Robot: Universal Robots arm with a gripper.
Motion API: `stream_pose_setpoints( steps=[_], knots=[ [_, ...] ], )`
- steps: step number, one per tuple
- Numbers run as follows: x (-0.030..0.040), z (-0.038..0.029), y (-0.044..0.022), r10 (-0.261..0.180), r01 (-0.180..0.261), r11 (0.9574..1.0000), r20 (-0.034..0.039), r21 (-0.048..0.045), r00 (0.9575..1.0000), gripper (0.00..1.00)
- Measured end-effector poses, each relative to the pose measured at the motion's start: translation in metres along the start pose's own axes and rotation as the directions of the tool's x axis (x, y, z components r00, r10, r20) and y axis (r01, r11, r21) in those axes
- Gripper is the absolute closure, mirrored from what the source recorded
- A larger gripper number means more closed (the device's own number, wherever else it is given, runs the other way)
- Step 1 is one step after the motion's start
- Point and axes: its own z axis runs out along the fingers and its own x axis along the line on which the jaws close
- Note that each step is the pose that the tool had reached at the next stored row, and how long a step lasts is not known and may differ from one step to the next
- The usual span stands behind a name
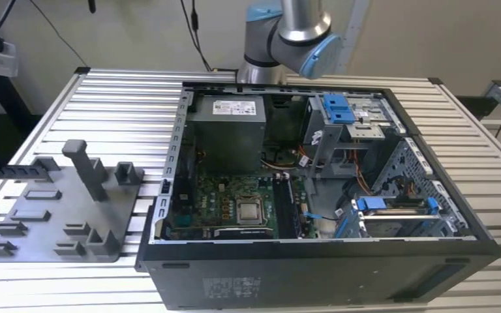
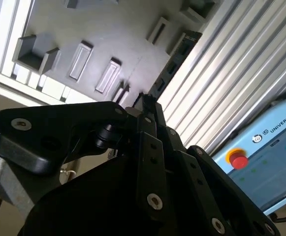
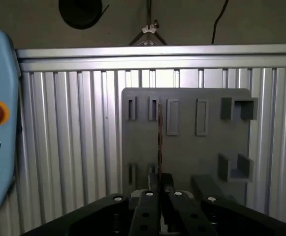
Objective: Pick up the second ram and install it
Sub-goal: 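Pick up the second ram and move it above second insertion slot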
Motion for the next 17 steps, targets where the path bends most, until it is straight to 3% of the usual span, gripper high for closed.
stream_pose_setpoints(
  steps=[17],
  knots=[
    [0.0002, -0.0361, -0.0014, 0.000, 0.000, 1.0000, 0.0000, 0.0000, 1.0000, 0.86]
  ],
)
